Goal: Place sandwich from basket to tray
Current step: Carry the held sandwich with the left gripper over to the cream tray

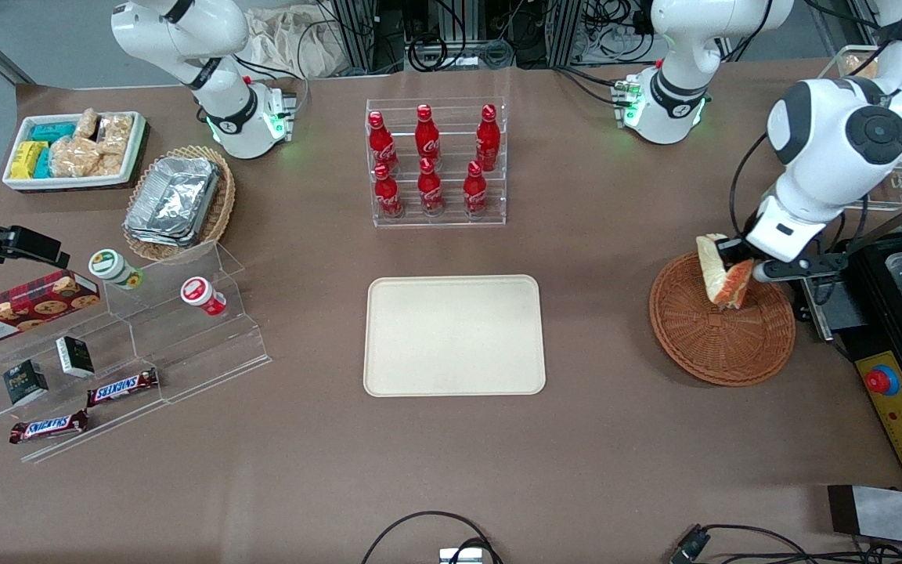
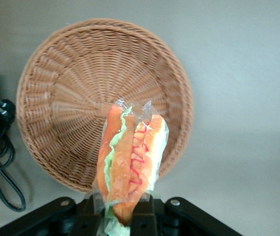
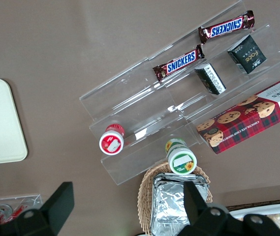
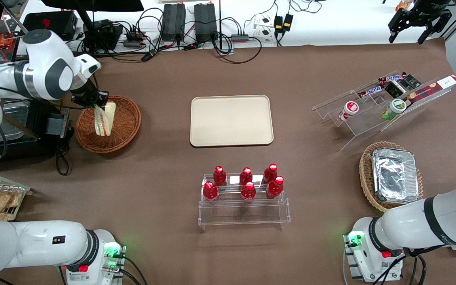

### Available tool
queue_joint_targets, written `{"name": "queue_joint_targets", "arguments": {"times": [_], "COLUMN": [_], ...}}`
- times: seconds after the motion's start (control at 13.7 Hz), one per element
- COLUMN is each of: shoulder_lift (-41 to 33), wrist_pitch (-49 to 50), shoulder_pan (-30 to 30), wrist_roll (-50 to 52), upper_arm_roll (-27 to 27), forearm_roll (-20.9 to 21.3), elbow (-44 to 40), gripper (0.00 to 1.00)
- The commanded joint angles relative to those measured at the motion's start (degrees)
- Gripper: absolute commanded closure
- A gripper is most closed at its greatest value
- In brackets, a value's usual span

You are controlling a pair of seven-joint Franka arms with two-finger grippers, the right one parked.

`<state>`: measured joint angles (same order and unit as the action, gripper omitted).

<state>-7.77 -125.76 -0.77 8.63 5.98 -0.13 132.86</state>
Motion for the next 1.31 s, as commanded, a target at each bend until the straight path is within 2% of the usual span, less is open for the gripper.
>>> {"name": "queue_joint_targets", "arguments": {"times": [0.0, 0.29, 0.51, 1.02, 1.24], "shoulder_lift": [-0.7, -0.2, 2.2, 8.8, 12.8], "wrist_pitch": [6.3, 10.2, 9.8, 9.1, 9.1], "shoulder_pan": [-0.1, -0.1, -0.1, 0.0, 0.0], "wrist_roll": [-0.8, 0.2, 7.1, 14.6, 20.7], "upper_arm_roll": [3.9, 10.0, 15.2, 22.2, 25.6], "forearm_roll": [0.7, 0.7, 0.7, 0.9, 4.9], "elbow": [-4.3, -8.3, -10.0, -15.5, -18.6], "gripper": [0.9, 0.89, 0.89, 0.89, 0.89]}}
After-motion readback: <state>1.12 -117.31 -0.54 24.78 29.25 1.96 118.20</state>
